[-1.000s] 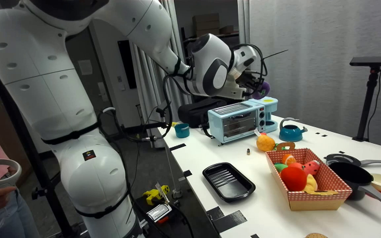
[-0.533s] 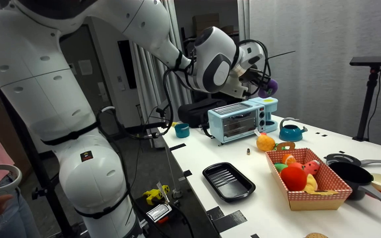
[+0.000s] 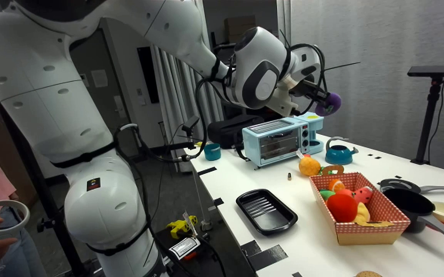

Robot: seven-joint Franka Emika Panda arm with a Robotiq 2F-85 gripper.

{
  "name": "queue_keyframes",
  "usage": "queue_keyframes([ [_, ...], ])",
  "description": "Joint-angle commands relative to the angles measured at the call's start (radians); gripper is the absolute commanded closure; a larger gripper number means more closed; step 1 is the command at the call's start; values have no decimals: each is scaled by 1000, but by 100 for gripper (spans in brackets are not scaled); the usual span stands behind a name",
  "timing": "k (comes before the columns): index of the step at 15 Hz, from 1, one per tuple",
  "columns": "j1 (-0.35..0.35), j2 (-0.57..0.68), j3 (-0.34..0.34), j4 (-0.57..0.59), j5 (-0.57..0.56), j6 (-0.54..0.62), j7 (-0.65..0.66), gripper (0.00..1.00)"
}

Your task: Put the purple plushy in the box

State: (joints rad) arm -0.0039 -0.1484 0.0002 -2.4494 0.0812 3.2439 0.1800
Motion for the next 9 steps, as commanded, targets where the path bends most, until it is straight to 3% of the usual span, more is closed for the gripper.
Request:
queue_keyframes([
  [1,-49,-26,35,-13,4,-43,45,96],
  [6,-65,-32,49,-16,0,-53,80,96],
  [7,-63,-33,49,-16,2,-55,85,59],
  [9,-60,-33,51,-16,1,-49,93,53],
])
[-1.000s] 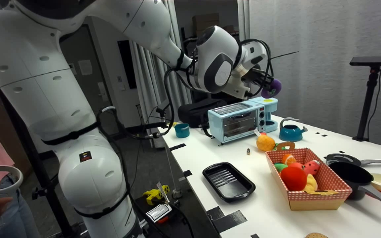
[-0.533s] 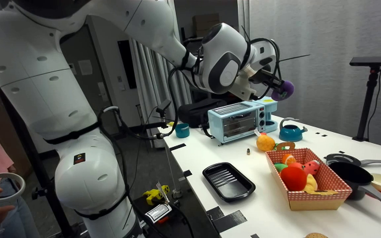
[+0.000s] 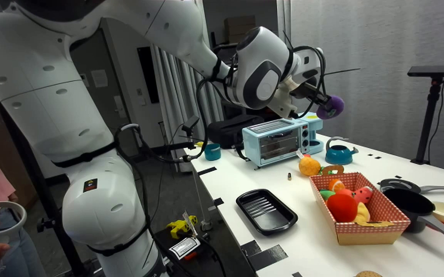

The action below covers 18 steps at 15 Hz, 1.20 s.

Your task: Put the purple plushy in the box

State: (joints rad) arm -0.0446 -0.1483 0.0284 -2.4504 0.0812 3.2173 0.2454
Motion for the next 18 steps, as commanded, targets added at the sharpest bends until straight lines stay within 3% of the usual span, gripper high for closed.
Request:
queue_keyframes([
  [1,-17,-33,23,-15,1,-20,29,44],
  [7,-16,-31,29,-17,1,-6,36,1],
  [18,-21,-72,91,-35,-17,11,29,0],
])
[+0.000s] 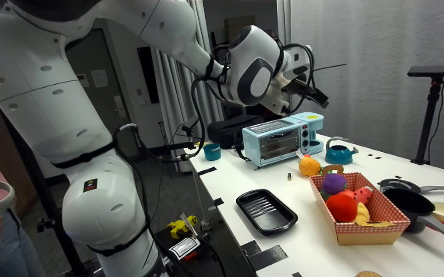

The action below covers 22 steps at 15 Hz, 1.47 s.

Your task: Put the purple plushy in the box

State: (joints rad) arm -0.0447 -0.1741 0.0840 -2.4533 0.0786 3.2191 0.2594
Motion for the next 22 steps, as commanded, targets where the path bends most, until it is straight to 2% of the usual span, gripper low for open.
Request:
queue_keyframes([
  [1,-24,-51,46,-33,-16,10,15,0],
  [3,-23,-60,59,-36,-13,10,15,0],
  [4,0,-22,34,-7,-2,0,0,0],
  [22,-1,-33,43,-13,-2,0,0,0],
])
